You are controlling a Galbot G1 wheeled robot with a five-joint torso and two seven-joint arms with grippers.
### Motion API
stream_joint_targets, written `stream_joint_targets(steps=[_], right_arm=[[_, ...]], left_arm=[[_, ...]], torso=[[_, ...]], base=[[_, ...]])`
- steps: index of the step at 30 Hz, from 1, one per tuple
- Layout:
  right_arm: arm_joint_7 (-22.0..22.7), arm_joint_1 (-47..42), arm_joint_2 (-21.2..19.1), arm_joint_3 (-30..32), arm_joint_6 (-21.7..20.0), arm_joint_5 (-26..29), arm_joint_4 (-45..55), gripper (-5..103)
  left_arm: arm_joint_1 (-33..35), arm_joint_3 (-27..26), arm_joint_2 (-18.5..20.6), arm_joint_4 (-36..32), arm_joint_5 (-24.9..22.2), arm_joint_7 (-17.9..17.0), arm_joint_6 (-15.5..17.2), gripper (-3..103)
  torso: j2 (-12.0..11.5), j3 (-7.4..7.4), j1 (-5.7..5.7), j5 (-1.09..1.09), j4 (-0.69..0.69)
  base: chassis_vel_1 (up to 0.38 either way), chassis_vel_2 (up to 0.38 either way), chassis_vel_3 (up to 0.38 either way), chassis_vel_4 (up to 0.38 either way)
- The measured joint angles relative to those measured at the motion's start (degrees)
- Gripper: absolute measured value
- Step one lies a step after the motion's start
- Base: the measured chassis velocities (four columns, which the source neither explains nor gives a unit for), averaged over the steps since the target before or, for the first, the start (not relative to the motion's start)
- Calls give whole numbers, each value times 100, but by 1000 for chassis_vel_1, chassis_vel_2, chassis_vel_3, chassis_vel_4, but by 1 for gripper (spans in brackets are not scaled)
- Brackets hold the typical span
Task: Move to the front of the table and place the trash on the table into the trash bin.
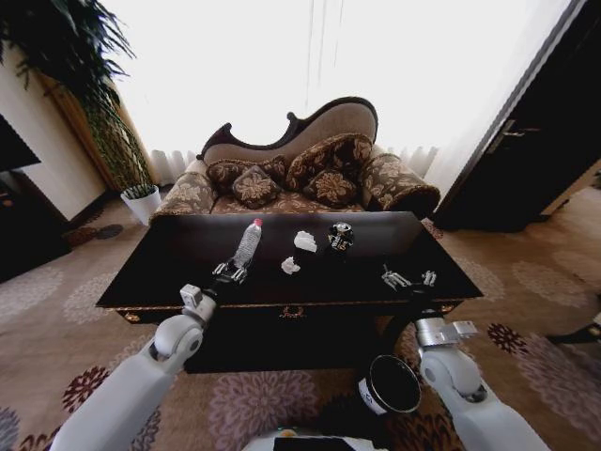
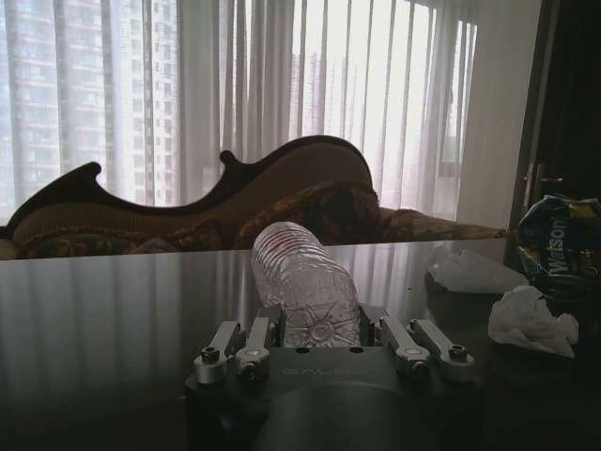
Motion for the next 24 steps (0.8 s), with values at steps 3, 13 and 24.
stream_joint_targets(steps=[3, 13, 24], right_arm=[[3, -31, 1, 0, 7, -19, 0, 100], [107, -117, -13, 65, 107, -325, 68, 100], [297, -617, 39, 529, 1066, -2976, -57, 100]], left_arm=[[91, -97, 44, -95, -16, 0, 16, 39], [451, -566, 600, -1037, -558, -106, 307, 39], [384, -401, 1253, -2056, -1369, -356, 645, 39]], torso=[[0, 0, 0, -1, 0], [0, 0, 0, -1, 1], [0, 0, 0, 0, 0]], base=[[0, 0, 0, 0], [0, 0, 0, 0], [0, 0, 0, 0]])
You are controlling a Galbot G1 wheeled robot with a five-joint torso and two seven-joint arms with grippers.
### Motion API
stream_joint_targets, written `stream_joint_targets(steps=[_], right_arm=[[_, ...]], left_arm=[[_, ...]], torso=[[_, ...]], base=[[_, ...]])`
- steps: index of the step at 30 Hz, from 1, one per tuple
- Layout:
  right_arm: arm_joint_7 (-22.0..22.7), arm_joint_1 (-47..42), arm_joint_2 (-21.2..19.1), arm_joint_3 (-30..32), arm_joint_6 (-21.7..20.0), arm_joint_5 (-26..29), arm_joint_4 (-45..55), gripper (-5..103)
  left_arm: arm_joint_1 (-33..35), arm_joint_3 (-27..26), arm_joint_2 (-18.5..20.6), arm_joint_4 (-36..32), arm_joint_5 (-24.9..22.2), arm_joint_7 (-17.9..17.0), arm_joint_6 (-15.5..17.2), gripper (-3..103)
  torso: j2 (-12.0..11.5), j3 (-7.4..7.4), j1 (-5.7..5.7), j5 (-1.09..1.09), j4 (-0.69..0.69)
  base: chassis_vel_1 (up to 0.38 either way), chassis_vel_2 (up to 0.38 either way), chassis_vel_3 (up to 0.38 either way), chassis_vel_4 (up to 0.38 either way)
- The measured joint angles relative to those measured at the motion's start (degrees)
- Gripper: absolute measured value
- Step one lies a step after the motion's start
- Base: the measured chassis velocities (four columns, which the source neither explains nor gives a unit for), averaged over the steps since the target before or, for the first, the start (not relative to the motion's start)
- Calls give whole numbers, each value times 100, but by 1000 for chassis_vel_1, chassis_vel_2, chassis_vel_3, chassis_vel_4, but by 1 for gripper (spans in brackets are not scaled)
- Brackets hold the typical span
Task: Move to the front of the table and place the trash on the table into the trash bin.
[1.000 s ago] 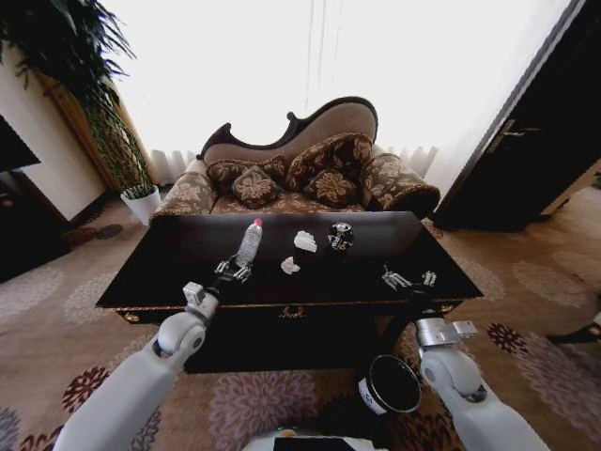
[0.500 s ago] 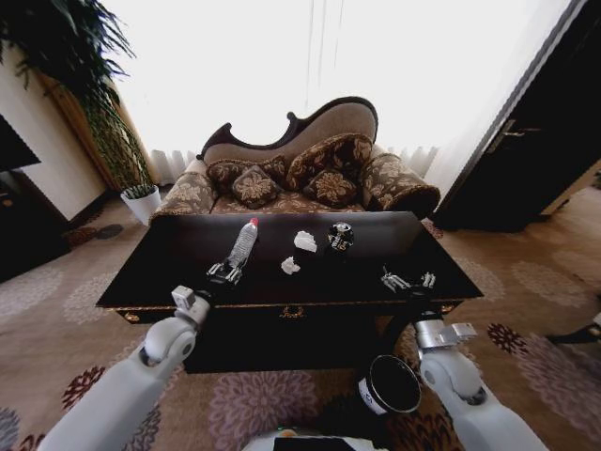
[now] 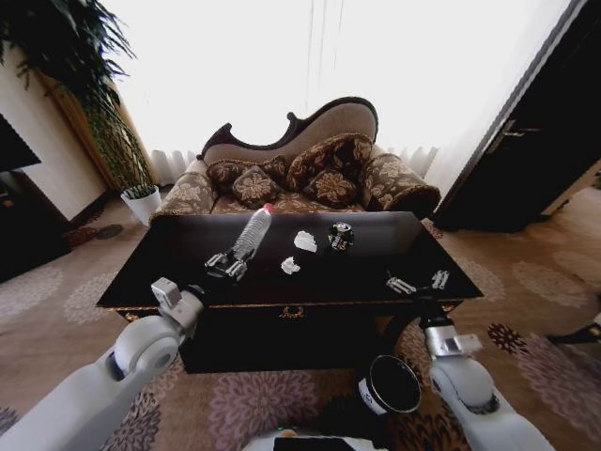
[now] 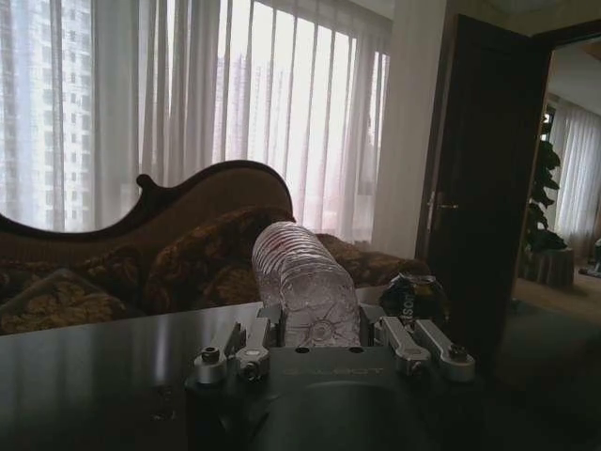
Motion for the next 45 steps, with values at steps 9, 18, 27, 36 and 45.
stream_joint_targets(steps=[9, 18, 27, 36, 45], right_arm=[[564, 238, 96, 289, 1014, -2265, -647, 100], [1231, 672, -138, 485, 1579, -4364, -979, 100], [1260, 708, -284, 305, 1543, -4392, -1079, 100], [1263, 802, -239, 118, 1457, -4381, -1185, 100], [1263, 736, -256, 69, 1295, -4123, -975, 100]], left_arm=[[-358, 516, 271, -231, -503, 14, 177, 39], [-1502, 1641, 366, -478, -1326, -129, 450, 39], [-3254, 3244, 15, -287, -1635, -459, 558, 39], [-4117, 4288, -581, -28, -1779, -702, 584, 39], [-4338, 4809, -1346, 281, -1708, -979, 585, 39]], torso=[[0, 1, 0, 1, 0], [0, 1, 0, 0, 1], [0, 1, 1, 1, 0], [0, 1, 0, 1, 0], [0, 1, 1, 0, 0]], base=[[0, 0, 0, 0], [0, 0, 0, 0], [0, 0, 0, 0], [0, 0, 0, 0], [0, 0, 0, 0]])
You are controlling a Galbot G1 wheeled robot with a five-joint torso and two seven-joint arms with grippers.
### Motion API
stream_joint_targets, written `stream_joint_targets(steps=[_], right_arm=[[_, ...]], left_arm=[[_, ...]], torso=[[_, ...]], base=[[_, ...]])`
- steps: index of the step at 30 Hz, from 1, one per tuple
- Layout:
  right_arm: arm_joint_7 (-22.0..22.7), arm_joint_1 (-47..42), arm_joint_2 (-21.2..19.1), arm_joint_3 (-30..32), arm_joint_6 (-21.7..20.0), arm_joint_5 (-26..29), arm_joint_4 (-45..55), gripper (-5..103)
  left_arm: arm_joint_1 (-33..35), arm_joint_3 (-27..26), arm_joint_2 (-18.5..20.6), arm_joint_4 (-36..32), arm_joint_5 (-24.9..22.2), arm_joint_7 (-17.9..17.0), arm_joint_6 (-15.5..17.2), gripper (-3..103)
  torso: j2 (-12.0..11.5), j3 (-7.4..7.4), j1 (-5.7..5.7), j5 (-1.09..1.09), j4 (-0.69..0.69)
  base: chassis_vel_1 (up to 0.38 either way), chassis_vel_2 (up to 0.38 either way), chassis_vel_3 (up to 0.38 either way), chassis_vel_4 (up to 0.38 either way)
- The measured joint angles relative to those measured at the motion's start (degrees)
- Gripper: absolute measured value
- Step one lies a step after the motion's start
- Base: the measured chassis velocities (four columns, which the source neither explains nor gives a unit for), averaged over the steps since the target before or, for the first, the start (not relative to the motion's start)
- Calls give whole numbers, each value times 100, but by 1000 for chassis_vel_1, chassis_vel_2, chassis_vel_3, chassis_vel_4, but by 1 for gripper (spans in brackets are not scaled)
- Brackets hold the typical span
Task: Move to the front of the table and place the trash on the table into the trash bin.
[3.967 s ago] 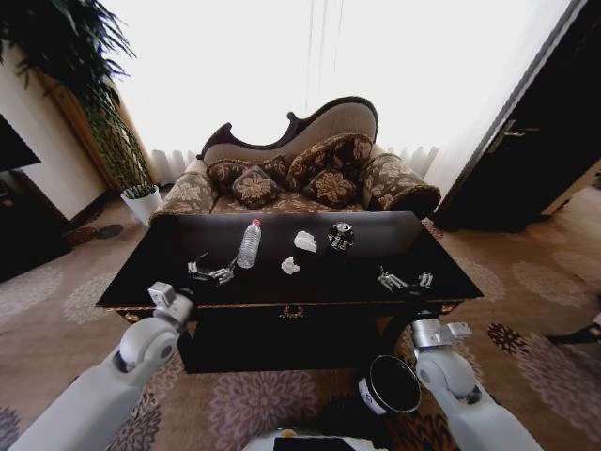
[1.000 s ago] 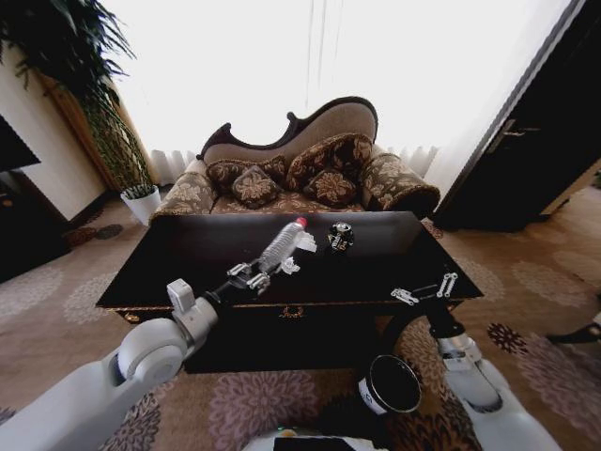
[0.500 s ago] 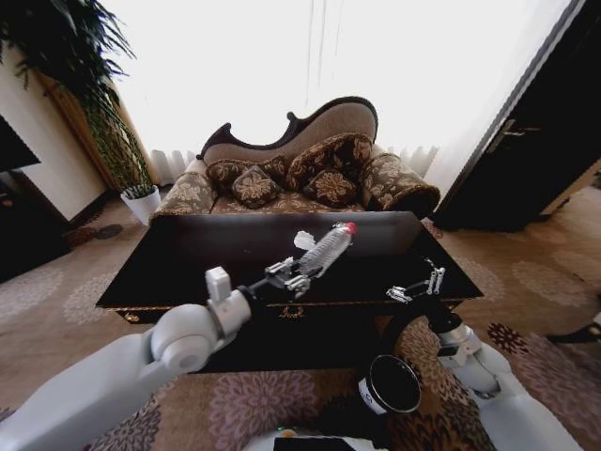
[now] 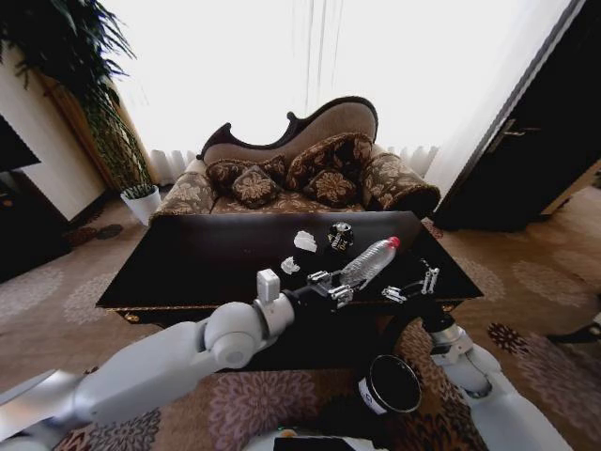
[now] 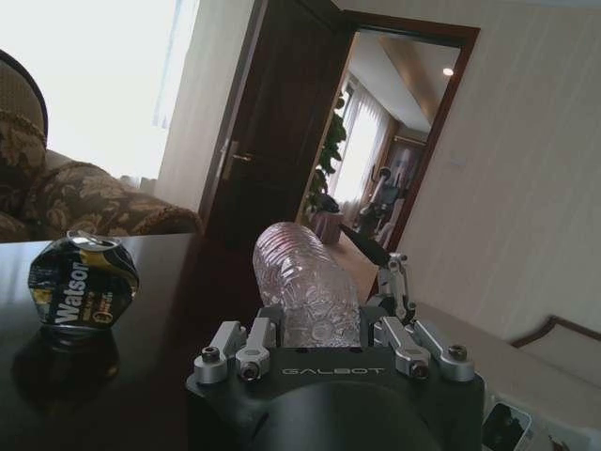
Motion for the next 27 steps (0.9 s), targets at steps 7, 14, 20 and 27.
stream_joint_targets(steps=[7, 14, 20, 27], right_arm=[[-2, -83, 41, -43, -36, 124, 28, 100], [-3, -135, 112, -76, -57, 139, 112, 103], [-8, -165, 110, -76, -52, 182, 153, 85], [-17, -266, 195, -32, -28, 211, 225, 52]], left_arm=[[0, 335, -267, 6, -54, -223, -24, 39], [196, 373, -227, 5, -30, -273, -31, 39], [251, 348, -222, -44, 77, -262, -45, 39], [377, 364, -285, -34, 213, -267, -54, 39]], torso=[[0, 0, 0, 1, -1], [0, -1, -1, 0, 0], [0, -1, 0, 0, 1], [0, -1, 0, 0, 0]], base=[[0, 0, 0, 0], [0, 0, 0, 0], [0, 0, 0, 0], [0, 0, 0, 0]])
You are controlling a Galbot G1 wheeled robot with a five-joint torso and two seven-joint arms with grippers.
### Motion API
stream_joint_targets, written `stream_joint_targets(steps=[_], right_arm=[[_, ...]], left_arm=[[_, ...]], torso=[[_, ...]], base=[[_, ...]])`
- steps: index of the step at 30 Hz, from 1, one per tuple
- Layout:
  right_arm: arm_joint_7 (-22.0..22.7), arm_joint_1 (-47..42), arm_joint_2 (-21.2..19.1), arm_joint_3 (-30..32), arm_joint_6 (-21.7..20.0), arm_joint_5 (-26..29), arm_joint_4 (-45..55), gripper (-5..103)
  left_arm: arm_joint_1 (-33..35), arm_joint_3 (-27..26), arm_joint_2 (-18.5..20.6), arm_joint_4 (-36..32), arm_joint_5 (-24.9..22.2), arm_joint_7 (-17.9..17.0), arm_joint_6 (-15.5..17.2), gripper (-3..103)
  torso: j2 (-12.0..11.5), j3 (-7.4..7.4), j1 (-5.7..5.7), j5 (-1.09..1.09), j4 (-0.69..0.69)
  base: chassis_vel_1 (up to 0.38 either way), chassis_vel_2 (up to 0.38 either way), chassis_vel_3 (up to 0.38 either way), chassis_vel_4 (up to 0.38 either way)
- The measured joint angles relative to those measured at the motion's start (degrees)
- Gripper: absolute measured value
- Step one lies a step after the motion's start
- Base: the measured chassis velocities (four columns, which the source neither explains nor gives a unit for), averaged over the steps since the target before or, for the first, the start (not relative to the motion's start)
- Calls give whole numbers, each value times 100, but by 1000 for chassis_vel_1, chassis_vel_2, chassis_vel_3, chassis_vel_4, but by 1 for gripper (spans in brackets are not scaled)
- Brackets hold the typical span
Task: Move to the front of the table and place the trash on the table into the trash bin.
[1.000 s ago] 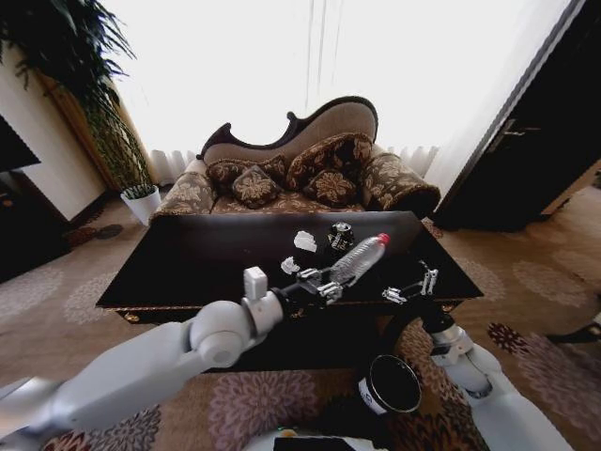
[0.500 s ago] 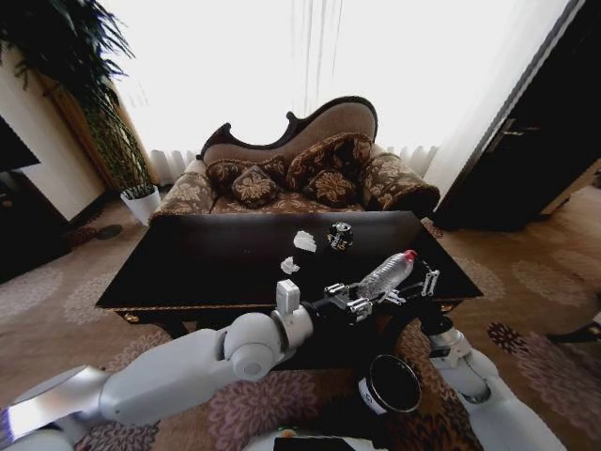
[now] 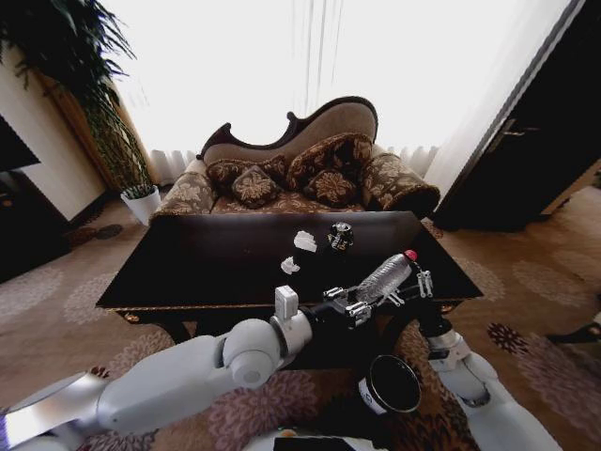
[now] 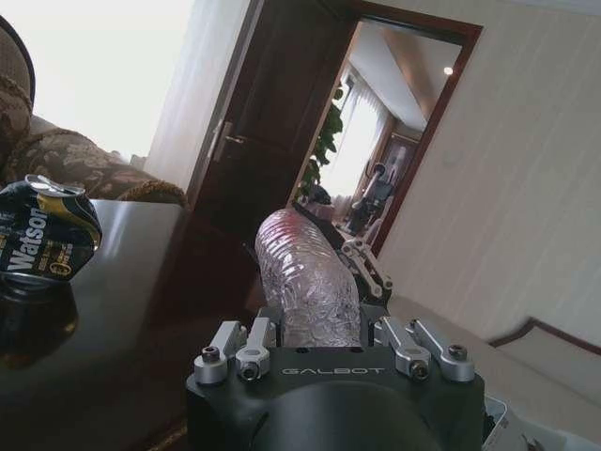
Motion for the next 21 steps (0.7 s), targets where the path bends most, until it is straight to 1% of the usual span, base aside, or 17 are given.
stream_joint_targets(steps=[2, 6, 8, 10, 14, 15, 16, 17, 19, 21], right_arm=[[0, -5, 3, 3, 10, 0, 2, 52], [-3, -9, 34, -5, 37, -11, 8, 39], [-6, -8, 42, -13, 44, -19, 7, 39], [-9, -4, 52, -27, 49, -27, 2, 34], [-14, 1, 67, -43, 62, -28, -8, 33], [-14, 2, 69, -44, 68, -27, -11, 33], [-12, 3, 74, -43, 79, -24, -18, 33], [-11, 2, 80, -42, 95, -23, -31, 33], [-11, 1, 82, -42, 105, -21, -37, 33], [-14, -4, 82, -42, 117, -14, -41, 32]], left_arm=[[11, -6, 0, 1, 2, 5, -4, 39], [46, -53, 23, 1, 9, 18, -10, 39], [49, -56, 29, 1, 13, 19, -10, 39], [54, -61, 34, 2, 25, 19, -10, 39], [65, -91, 24, 5, 59, 24, -3, 39], [66, -97, 20, 6, 76, 29, 1, 37], [64, -101, 16, 9, 123, 43, 6, 37], [41, -101, 16, 13, 187, 62, 12, 45], [18, -101, 12, 13, 230, 76, 12, 45], [-9, -117, -3, 3, 273, 85, 12, 57]], torso=[[0, 0, 0, 0, 0], [0, 0, 0, 0, 0], [0, 0, 0, 0, 0], [0, 0, 0, 0, 0], [0, 0, 0, 0, 0], [0, 0, 0, 0, 0], [0, 0, 0, 0, 0], [0, 0, 0, 0, 0], [0, 0, 0, 0, 0], [0, 0, 0, 0, 0]], base=[[0, 0, 0, 0], [0, 0, 0, 0], [0, 0, 0, 0], [0, 0, 0, 0], [0, 0, 0, 0], [0, 0, 0, 0], [0, 0, 0, 0], [0, 0, 0, 0], [0, 0, 0, 0], [0, 0, 0, 0]])
